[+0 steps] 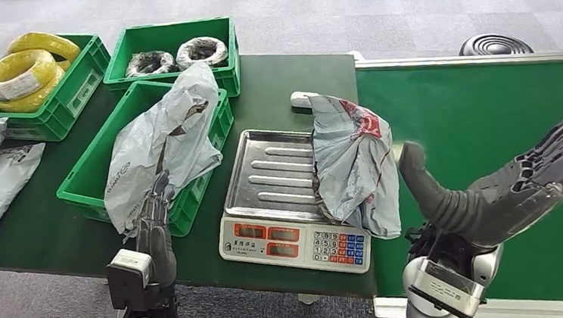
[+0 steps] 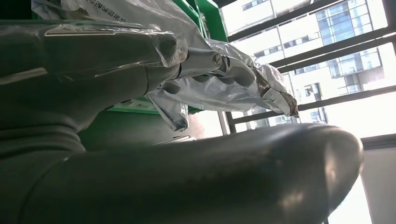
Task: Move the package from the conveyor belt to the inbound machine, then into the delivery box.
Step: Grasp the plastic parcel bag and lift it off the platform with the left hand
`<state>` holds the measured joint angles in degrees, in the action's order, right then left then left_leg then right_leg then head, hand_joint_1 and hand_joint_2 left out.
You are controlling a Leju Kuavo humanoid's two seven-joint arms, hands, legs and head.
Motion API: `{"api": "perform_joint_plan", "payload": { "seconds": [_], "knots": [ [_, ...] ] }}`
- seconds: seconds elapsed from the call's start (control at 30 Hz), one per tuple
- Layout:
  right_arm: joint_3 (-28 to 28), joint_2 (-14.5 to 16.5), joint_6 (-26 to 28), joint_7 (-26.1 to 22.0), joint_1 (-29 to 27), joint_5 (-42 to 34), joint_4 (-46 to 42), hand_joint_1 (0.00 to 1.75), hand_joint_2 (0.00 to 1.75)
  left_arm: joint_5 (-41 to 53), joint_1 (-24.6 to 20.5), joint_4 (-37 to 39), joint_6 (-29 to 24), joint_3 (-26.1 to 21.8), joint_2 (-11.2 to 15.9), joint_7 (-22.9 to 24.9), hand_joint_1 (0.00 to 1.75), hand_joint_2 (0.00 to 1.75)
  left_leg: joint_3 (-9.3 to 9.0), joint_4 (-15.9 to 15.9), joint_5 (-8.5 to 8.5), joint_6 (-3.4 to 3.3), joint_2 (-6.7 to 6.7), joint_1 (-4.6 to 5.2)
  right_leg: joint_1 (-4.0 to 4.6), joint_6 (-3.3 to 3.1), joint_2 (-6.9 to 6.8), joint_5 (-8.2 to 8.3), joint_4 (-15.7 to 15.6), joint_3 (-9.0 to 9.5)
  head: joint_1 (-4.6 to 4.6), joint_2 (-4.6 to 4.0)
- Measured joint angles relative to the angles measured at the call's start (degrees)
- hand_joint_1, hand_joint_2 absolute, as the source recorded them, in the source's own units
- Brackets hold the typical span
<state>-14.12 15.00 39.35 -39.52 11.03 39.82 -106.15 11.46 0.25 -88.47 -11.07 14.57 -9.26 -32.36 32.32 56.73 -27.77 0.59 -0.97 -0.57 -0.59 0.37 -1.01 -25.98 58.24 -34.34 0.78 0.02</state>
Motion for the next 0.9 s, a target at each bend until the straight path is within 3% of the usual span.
{"api": "perform_joint_plan", "payload": {
  "seconds": [0.13, 0.27, 0.6, 0.73, 0.9],
  "knots": [
    [2.41, 2.60, 0.05, -0.15, -3.37, 1.20, -1.96, 0.00, 0.00, 0.55, -0.03, -0.96, -0.37, -0.02, -0.01, -0.20, 0.00, 0.00, 0.00, 0.00, 0.00, 0.00, 0.00, 0.00, 0.00, 0.00, 0.00, 0.00, 0.00, 0.01, 0.00, 0.00],
    [4.19, 4.02, 0.05, -0.15, -4.78, 1.49, -2.86, 0.00, 1.75, 0.72, -0.19, -1.43, -0.42, -0.02, -0.01, -0.25, 0.00, 0.00, -0.02, 0.00, 0.00, 0.00, -0.01, 0.00, 0.00, 0.00, 0.00, 0.00, 0.00, 0.02, 0.00, 0.00],
    [7.93, 4.89, 0.05, 0.37, -6.47, 3.92, -3.62, 0.00, 1.75, -0.07, -1.62, -2.16, -1.06, -0.79, -0.81, 0.14, 0.00, 0.00, -0.03, 0.00, 0.00, 0.00, -0.01, 0.00, 0.00, 0.00, 0.00, 0.00, 0.00, 0.03, 0.00, 0.00],
    [8.27, 4.89, 0.05, 0.68, -6.74, 4.17, -3.59, 0.00, 1.75, 0.47, -2.29, -2.70, -0.64, -1.04, -1.18, 0.18, 0.00, 1.75, -0.03, 0.00, 0.00, 0.00, -0.01, 0.00, 0.00, 0.00, 0.00, 0.00, 0.00, 0.03, -0.01, 0.00],
    [8.30, 4.89, 0.05, 1.58, -6.73, 4.35, -2.15, 0.00, 1.75, 5.94, -5.83, -2.86, 1.98, 1.03, -1.68, 0.91, 0.00, 1.75, -0.04, 0.00, 0.02, -0.01, 0.03, 0.01, -0.01, 0.00, -0.03, 0.00, -0.01, 0.07, 0.00, 0.00]
  ]
}}
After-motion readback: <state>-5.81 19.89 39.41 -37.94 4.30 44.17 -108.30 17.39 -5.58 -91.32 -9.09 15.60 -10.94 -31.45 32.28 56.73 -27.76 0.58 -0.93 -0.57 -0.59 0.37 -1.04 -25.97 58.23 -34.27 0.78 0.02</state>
